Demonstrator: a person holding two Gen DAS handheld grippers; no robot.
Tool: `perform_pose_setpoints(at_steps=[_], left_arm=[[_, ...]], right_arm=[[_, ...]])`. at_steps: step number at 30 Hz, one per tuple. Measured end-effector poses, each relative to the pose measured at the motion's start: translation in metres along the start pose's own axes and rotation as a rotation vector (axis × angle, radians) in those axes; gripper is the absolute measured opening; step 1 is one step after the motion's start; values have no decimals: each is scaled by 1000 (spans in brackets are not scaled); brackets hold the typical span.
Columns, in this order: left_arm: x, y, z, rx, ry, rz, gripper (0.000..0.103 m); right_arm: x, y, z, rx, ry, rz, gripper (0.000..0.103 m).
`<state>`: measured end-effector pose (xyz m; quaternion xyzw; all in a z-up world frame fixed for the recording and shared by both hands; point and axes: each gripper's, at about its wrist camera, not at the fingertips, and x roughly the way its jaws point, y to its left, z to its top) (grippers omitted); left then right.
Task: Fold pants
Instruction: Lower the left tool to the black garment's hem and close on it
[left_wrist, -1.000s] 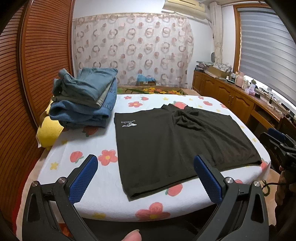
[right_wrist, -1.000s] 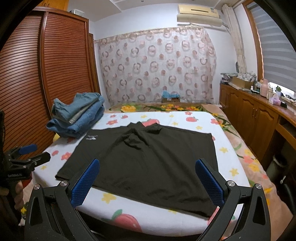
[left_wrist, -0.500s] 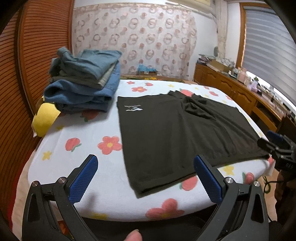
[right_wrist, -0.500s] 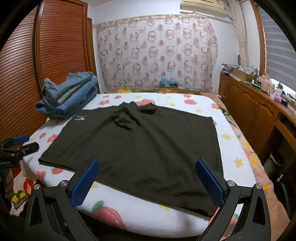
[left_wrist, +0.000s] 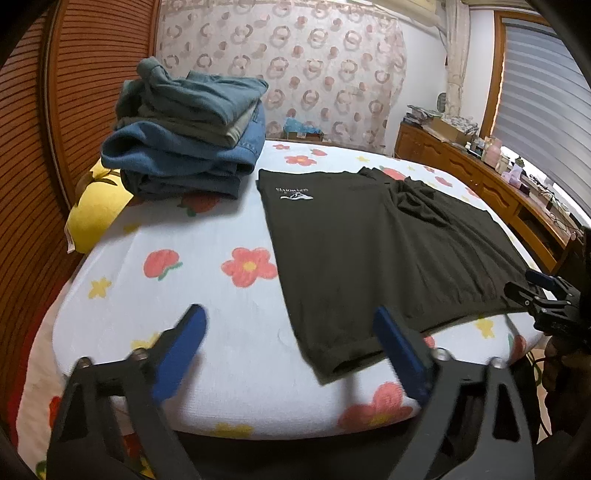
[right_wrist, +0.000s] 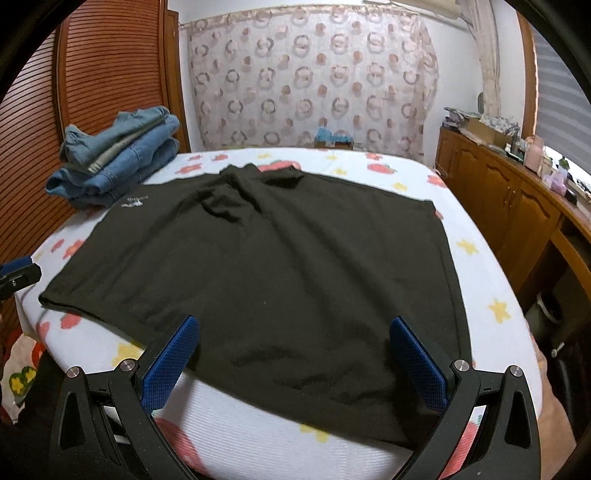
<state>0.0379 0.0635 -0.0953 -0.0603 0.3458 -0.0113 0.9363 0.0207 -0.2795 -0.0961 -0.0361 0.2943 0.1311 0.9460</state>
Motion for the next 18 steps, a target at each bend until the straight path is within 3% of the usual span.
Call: perform_pose_setpoints(at_steps=[7,14,18], left_arm=[[1,1,-5,-6,16,-45,67],[6,-1,-11,-3,44,-103,38],[7,-3,-11,4,51,-113,33]], right_arm=[[-11,2,-1,-7,1,-9,103],[-23,12,-17,-11,-29,-5,103],[-26,11,-22,-12,-37,-1,103]])
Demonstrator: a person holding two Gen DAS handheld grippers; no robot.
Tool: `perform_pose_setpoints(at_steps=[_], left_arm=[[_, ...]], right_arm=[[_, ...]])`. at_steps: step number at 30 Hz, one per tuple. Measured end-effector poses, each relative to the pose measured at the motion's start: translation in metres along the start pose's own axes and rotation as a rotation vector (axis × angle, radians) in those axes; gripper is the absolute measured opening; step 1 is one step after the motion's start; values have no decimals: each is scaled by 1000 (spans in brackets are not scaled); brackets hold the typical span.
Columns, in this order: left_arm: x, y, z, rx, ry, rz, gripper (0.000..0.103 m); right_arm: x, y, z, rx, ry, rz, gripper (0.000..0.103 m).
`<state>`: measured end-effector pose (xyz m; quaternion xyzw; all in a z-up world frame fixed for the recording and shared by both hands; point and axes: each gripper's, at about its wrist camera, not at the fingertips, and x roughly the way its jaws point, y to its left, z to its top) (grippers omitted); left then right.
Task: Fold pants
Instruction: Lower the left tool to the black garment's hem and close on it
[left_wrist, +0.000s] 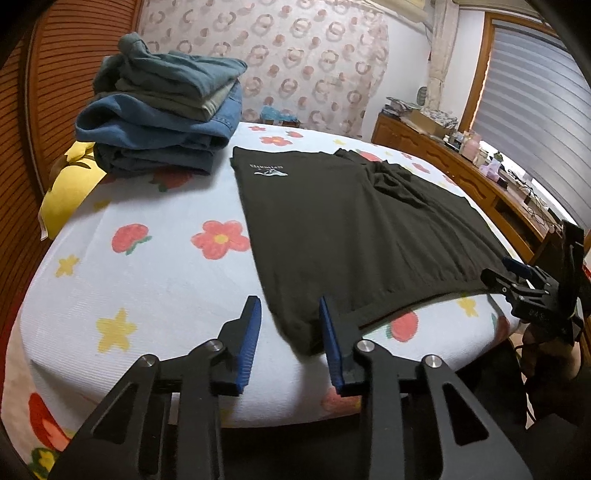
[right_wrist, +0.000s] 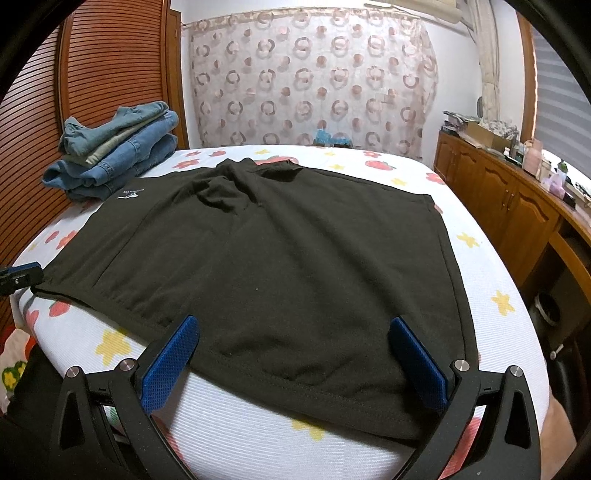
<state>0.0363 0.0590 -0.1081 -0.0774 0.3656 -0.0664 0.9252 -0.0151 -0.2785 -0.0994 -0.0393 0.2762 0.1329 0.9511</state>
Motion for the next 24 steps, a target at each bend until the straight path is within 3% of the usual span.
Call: perform_pose_setpoints(at_steps=[15,24], left_arm=[[-1,-7,-3,35,19,5,33],[0,-8,-3,50,14,-15,14]], right_arm=[[17,-11,19,2,-3,5,103],[18,-11,21,-1,-2,6,103]])
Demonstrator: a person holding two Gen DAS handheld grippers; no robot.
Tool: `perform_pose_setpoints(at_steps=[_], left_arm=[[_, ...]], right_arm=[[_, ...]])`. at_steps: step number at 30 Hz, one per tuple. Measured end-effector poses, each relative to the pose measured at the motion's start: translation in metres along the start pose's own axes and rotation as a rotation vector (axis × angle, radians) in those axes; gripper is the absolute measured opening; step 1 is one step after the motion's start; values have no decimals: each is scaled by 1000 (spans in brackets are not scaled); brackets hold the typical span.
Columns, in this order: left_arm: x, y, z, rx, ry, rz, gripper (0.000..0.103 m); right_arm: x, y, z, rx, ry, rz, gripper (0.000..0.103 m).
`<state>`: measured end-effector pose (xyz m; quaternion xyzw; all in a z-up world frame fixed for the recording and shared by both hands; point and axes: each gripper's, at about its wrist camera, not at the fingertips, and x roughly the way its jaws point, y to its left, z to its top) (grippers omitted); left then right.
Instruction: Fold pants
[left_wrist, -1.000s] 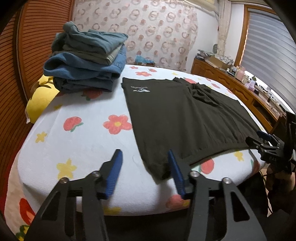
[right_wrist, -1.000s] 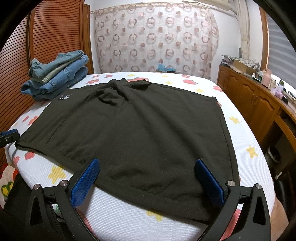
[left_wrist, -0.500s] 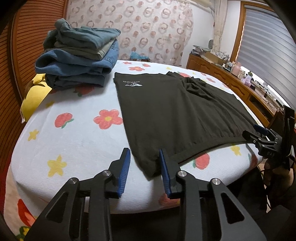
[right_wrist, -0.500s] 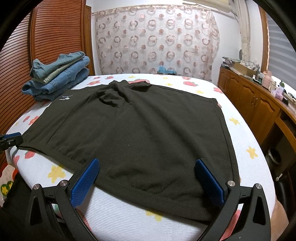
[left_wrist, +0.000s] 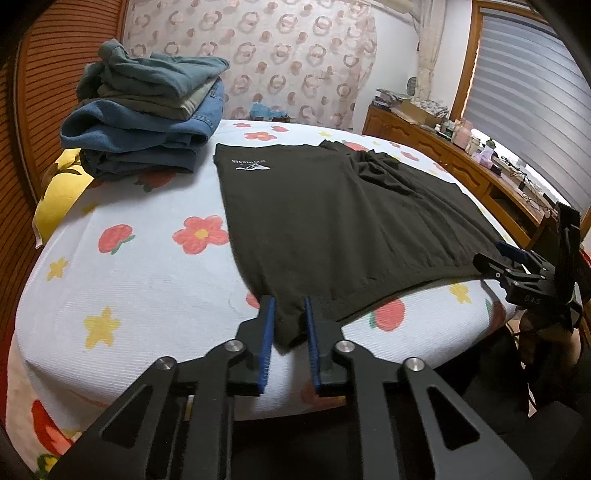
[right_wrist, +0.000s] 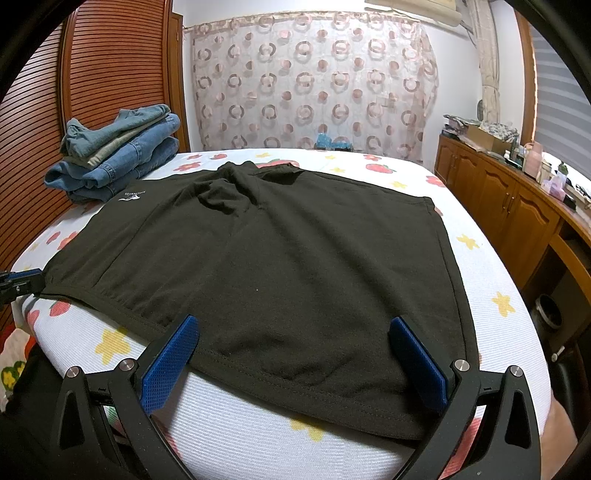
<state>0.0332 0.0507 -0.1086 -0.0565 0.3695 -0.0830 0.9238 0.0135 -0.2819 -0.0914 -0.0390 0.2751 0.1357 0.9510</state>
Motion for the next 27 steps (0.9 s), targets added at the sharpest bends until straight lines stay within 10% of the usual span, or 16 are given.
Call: perform_pose_setpoints(at_steps=[17,27], left_arm=[[-20,-27,38,99,-94,-94,5],[-7,-63,74,175,-110,-174,5]], right_arm=[[7,-2,6,-19,21,24,97],[2,-18,10,15,45,43,39]])
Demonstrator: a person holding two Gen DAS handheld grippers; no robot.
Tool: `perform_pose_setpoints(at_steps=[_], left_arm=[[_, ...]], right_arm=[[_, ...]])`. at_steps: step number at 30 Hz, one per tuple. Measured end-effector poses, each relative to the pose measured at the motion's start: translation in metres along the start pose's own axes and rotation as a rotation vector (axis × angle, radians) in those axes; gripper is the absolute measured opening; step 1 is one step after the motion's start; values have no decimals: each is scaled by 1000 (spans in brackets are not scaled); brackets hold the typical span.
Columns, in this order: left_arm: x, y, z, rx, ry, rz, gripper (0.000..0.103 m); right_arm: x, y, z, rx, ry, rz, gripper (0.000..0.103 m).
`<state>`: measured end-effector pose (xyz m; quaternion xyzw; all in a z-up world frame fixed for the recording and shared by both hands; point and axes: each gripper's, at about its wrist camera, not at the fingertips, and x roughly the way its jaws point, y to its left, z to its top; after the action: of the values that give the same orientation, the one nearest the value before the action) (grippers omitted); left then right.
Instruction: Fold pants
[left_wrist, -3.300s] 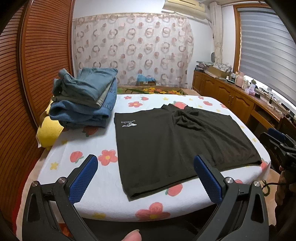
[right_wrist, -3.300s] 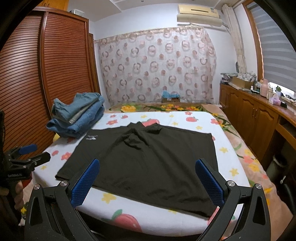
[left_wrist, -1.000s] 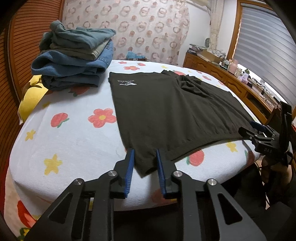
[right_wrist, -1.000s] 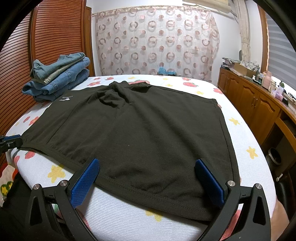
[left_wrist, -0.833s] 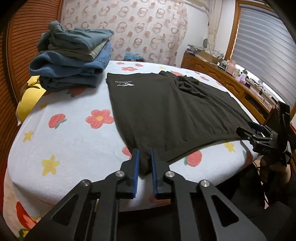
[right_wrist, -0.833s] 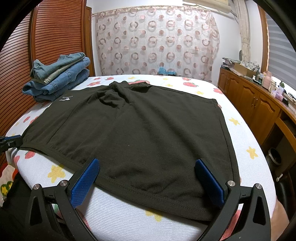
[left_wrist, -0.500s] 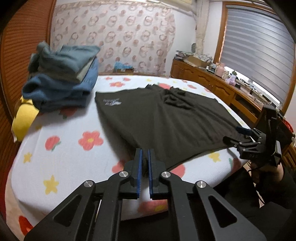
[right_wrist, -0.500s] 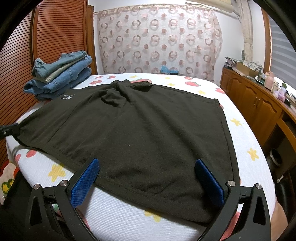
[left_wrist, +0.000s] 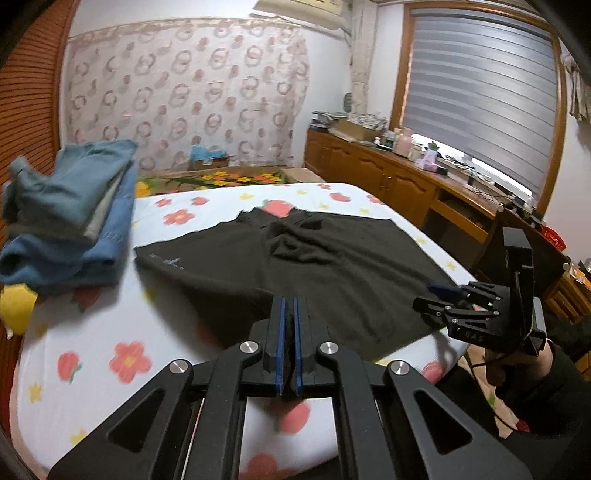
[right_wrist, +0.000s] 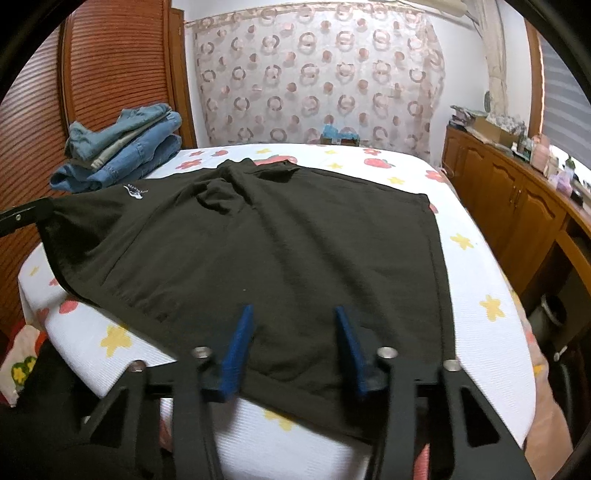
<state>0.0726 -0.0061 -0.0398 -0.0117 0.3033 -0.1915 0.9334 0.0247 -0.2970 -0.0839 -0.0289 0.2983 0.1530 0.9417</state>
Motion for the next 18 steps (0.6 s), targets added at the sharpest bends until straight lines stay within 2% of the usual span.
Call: perform_pose_setpoints(at_steps=[3,7,18], left_arm=[[9,-8,12,13,3,-29,5],[11,-22,23,33,-1,-61,5],[34,-61,50,84,18,-147,5]], right_arm=[[-1,-4,0,8,4,6,31],[-2,-5,-1,4,2,11,27],[-5,-9,2,19,-14,5,25]])
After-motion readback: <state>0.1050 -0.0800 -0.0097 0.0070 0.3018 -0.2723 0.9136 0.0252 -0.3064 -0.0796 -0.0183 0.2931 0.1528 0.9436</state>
